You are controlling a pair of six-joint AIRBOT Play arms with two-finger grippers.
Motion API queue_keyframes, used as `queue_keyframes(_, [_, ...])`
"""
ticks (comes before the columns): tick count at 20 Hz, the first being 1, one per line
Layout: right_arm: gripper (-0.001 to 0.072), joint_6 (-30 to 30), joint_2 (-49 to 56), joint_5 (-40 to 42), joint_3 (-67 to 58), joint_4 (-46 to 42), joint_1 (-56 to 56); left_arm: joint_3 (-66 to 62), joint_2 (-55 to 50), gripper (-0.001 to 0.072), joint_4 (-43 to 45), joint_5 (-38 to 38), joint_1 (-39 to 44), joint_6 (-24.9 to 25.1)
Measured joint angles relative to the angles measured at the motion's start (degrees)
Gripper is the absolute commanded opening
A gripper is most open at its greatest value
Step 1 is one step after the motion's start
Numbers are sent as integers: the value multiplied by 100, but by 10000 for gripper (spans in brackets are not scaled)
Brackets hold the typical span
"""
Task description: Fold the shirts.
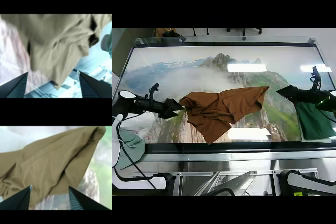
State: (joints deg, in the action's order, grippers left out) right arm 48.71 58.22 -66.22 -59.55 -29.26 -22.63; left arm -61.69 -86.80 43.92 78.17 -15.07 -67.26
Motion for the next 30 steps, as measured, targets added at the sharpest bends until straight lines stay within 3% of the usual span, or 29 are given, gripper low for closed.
queue_keyframes(3, [531,186,-68,-83,391,-188,369,935,380,692,66,-660,341,24])
queue_keyframes(9, [530,293,289,643,1196,-131,1832,1622,463,691,44,-1808,1123,48])
queue_keyframes(16, [521,-229,1115,1373,1340,1043,3005,879,227,690,278,-1947,1309,72])
queue_keyframes(17, [521,-313,1220,1410,1346,1193,3064,780,212,673,348,-1899,1309,74])
queue_keyframes(18, [521,-365,1303,1414,1346,1355,3101,704,208,592,352,-1882,1303,74])
queue_keyframes(21, [520,-492,1510,1408,1346,1635,3180,586,192,593,389,-1814,1296,76])
queue_keyframes(23, [446,-645,1604,1440,1346,1794,3235,560,188,593,398,-1781,1309,79])
queue_keyframes(25, [423,-826,1657,1493,1353,1989,3287,549,188,594,407,-1731,1370,87])
queue_keyframes(27, [192,-999,1685,1541,1357,2175,3327,542,184,594,437,-1709,1451,87])
queue_keyframes(30, [22,-1156,1698,1495,1355,2334,3348,538,177,594,686,-1580,1462,85])
